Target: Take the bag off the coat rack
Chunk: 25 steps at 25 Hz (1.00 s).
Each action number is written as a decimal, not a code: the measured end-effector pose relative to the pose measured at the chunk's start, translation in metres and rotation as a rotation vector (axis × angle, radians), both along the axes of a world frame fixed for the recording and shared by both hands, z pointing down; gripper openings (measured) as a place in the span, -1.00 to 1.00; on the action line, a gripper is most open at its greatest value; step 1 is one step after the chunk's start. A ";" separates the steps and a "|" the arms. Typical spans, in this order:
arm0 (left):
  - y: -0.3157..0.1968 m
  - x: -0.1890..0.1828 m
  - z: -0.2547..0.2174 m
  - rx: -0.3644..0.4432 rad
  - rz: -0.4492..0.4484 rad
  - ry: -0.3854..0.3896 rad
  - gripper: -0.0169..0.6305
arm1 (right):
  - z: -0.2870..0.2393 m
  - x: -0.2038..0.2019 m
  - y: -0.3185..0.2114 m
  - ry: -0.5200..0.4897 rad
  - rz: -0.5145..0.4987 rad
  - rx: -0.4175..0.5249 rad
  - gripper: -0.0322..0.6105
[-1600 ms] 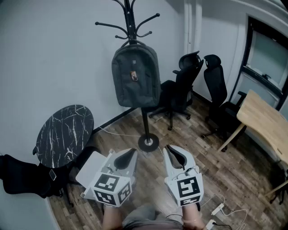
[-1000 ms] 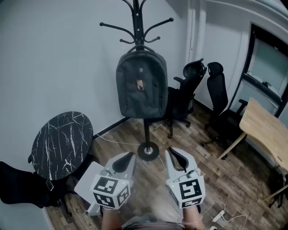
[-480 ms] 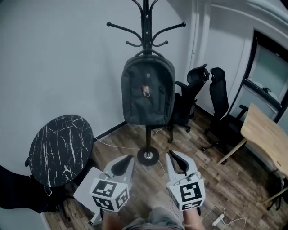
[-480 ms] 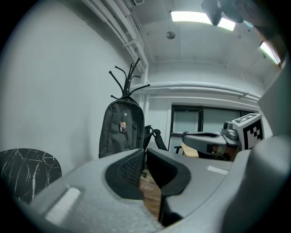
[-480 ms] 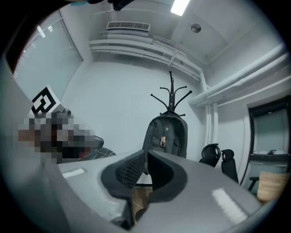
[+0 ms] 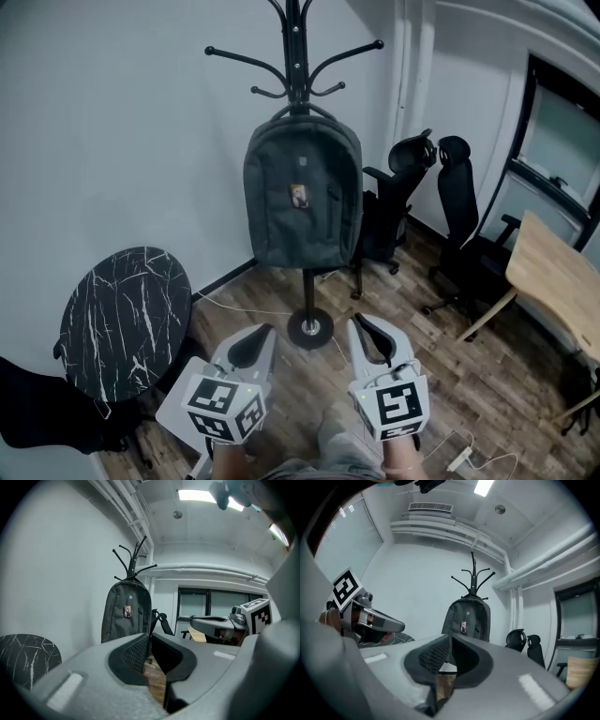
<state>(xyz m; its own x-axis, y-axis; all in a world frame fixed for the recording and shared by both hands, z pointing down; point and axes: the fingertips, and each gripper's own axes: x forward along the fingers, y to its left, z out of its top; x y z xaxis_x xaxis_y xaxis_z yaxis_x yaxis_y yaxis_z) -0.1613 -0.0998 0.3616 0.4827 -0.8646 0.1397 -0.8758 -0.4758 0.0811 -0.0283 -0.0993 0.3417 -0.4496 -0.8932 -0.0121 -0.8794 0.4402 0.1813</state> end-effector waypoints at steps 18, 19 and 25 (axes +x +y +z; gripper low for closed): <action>-0.099 0.015 -0.017 0.023 -0.061 0.000 -0.85 | -0.013 0.032 -0.096 0.011 -0.022 0.033 -0.81; -0.104 0.016 -0.017 0.024 -0.065 0.001 -0.85 | -0.013 0.034 -0.102 0.010 -0.025 0.035 -0.81; -0.130 0.019 -0.020 0.022 -0.094 0.009 -0.85 | -0.018 0.042 -0.133 0.008 -0.058 0.047 -0.80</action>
